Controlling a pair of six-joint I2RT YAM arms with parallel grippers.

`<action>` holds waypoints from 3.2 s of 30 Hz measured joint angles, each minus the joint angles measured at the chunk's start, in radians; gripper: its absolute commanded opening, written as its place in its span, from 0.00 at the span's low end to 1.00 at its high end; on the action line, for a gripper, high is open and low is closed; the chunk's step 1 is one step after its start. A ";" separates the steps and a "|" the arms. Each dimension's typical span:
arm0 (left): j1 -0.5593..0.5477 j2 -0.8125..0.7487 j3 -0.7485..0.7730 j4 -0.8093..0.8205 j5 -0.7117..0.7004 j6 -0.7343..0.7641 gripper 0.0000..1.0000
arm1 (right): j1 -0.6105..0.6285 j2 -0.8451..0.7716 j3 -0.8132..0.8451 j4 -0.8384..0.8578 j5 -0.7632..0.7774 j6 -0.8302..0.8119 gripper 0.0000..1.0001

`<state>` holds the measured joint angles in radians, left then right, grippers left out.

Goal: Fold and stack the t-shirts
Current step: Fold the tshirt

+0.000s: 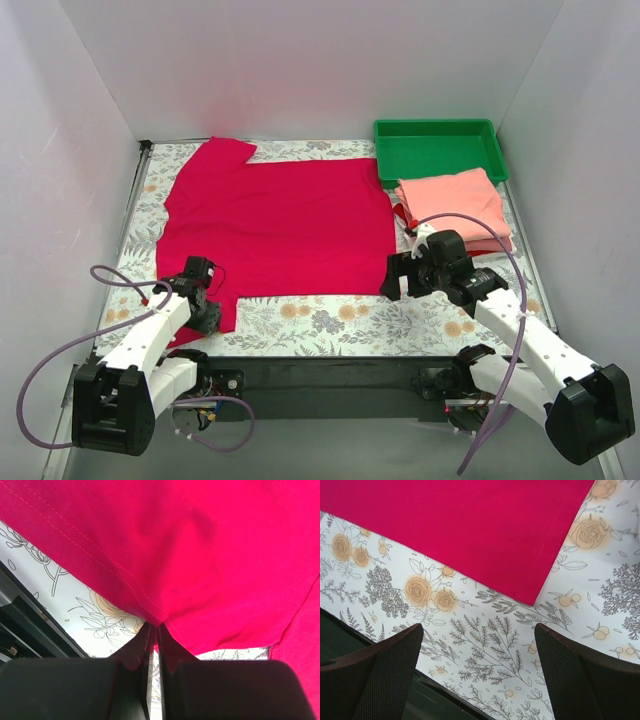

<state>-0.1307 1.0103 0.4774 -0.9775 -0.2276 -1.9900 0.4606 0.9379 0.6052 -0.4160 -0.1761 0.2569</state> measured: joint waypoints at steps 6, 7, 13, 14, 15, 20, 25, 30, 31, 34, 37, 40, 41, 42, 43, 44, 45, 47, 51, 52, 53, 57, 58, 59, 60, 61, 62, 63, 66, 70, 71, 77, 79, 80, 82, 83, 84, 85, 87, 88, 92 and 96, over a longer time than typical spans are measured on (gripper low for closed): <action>-0.002 -0.057 -0.017 0.003 -0.021 -0.004 0.00 | 0.047 0.009 -0.051 -0.002 0.065 0.047 0.97; -0.002 -0.068 -0.021 0.003 -0.029 -0.005 0.00 | 0.054 0.022 -0.052 -0.001 0.086 0.056 0.96; -0.002 -0.087 -0.024 -0.010 -0.102 -0.007 0.00 | 0.071 0.129 -0.059 0.047 0.184 0.088 0.84; -0.002 -0.087 -0.024 -0.013 -0.112 -0.007 0.00 | 0.071 0.146 -0.061 0.061 0.191 0.090 0.82; -0.002 -0.086 -0.024 -0.015 -0.122 -0.007 0.00 | 0.071 0.164 -0.064 0.079 0.196 0.092 0.78; -0.002 -0.070 -0.017 -0.023 -0.147 -0.007 0.00 | 0.072 0.244 -0.090 0.170 0.199 0.106 0.59; -0.002 -0.061 -0.010 -0.031 -0.151 -0.007 0.00 | 0.072 0.285 -0.090 0.240 0.199 0.117 0.39; -0.002 -0.101 -0.001 -0.073 -0.152 -0.006 0.00 | 0.072 0.280 -0.114 0.274 0.187 0.143 0.17; -0.002 -0.117 0.004 -0.084 -0.152 -0.006 0.00 | 0.072 0.273 -0.122 0.277 0.177 0.148 0.14; -0.002 -0.159 0.029 -0.136 -0.153 -0.006 0.00 | 0.072 0.236 -0.146 0.278 0.149 0.158 0.01; -0.002 -0.200 0.058 -0.191 -0.156 -0.006 0.00 | 0.072 0.192 -0.160 0.255 0.119 0.166 0.01; -0.002 -0.227 0.079 -0.230 -0.156 -0.006 0.00 | 0.072 0.141 -0.164 0.228 0.094 0.173 0.01; -0.002 -0.235 0.083 -0.240 -0.156 -0.006 0.00 | 0.072 0.121 -0.166 0.223 0.088 0.175 0.01; -0.002 -0.241 0.085 -0.250 -0.154 -0.006 0.00 | 0.073 0.105 -0.171 0.220 0.082 0.178 0.01; -0.002 -0.246 0.087 -0.258 -0.153 -0.006 0.00 | 0.073 0.083 -0.177 0.211 0.073 0.179 0.01; -0.002 -0.250 0.087 -0.265 -0.151 -0.006 0.00 | 0.075 0.062 -0.182 0.199 0.061 0.181 0.01; -0.002 -0.253 0.088 -0.273 -0.149 -0.006 0.00 | 0.077 0.042 -0.188 0.188 0.051 0.182 0.01; -0.002 -0.262 0.088 -0.283 -0.143 -0.006 0.00 | 0.081 0.008 -0.197 0.167 0.036 0.184 0.01; -0.002 -0.268 0.088 -0.289 -0.139 -0.006 0.00 | 0.090 -0.027 -0.209 0.134 0.012 0.185 0.01; -0.002 -0.268 0.089 -0.291 -0.140 -0.006 0.00 | 0.090 -0.027 -0.209 0.126 0.010 0.185 0.01; -0.002 -0.266 0.092 -0.294 -0.141 -0.006 0.00 | 0.091 -0.026 -0.209 0.121 0.009 0.185 0.01; -0.002 -0.246 0.137 -0.303 -0.160 -0.006 0.00 | 0.091 -0.007 -0.203 0.113 0.010 0.183 0.01; -0.002 -0.238 0.154 -0.299 -0.167 -0.006 0.00 | 0.091 0.008 -0.193 0.103 0.014 0.182 0.01; -0.002 -0.230 0.172 -0.296 -0.176 -0.006 0.00 | 0.092 0.023 -0.180 0.097 0.017 0.180 0.01; -0.002 -0.221 0.188 -0.288 -0.182 -0.006 0.00 | 0.091 0.038 -0.164 0.092 0.020 0.179 0.01; -0.002 -0.211 0.205 -0.271 -0.187 -0.006 0.00 | 0.091 0.050 -0.148 0.087 0.025 0.177 0.01; -0.002 -0.198 0.220 -0.253 -0.192 -0.006 0.00 | 0.092 0.064 -0.127 0.077 0.036 0.177 0.01; -0.002 -0.183 0.230 -0.232 -0.193 -0.006 0.00 | 0.091 0.074 -0.110 0.074 0.044 0.177 0.01; -0.002 -0.120 0.259 -0.173 -0.194 -0.006 0.00 | 0.090 0.113 -0.047 0.069 0.084 0.176 0.01; -0.002 -0.021 0.314 -0.082 -0.200 -0.006 0.00 | 0.080 0.178 0.048 0.063 0.110 0.164 0.01; -0.002 -0.002 0.330 -0.059 -0.203 -0.006 0.00 | 0.076 0.195 0.069 0.062 0.114 0.160 0.01; -0.002 0.075 0.407 0.061 -0.241 -0.004 0.00 | 0.037 0.292 0.182 0.056 0.119 0.128 0.01; -0.002 0.086 0.420 0.121 -0.243 0.021 0.00 | 0.022 0.321 0.211 0.056 0.118 0.118 0.01; -0.002 0.095 0.428 0.148 -0.242 0.036 0.00 | 0.015 0.336 0.224 0.057 0.117 0.110 0.01; -0.002 0.120 0.447 0.198 -0.238 0.066 0.00 | 0.000 0.363 0.248 0.056 0.113 0.100 0.01; -0.002 0.141 0.460 0.223 -0.235 0.085 0.00 | -0.006 0.375 0.258 0.056 0.112 0.095 0.01; -0.002 0.166 0.477 0.244 -0.235 0.103 0.00 | -0.015 0.389 0.270 0.056 0.109 0.089 0.01; -0.002 0.189 0.492 0.262 -0.235 0.119 0.00 | -0.023 0.402 0.282 0.056 0.105 0.082 0.01; -0.002 0.245 0.524 0.296 -0.236 0.156 0.00 | -0.038 0.426 0.305 0.054 0.098 0.074 0.01; -0.002 0.271 0.540 0.309 -0.236 0.175 0.00 | -0.043 0.436 0.316 0.053 0.093 0.069 0.01; -0.002 0.382 0.601 0.367 -0.241 0.260 0.00 | -0.066 0.491 0.372 0.051 0.075 0.045 0.01; -0.002 0.462 0.652 0.402 -0.244 0.341 0.00 | -0.082 0.545 0.415 0.051 0.055 0.024 0.01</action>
<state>-0.1322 1.4727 1.1297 -0.5758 -0.4713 -1.6485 0.3782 1.4826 1.0199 -0.3649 -0.1207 0.2813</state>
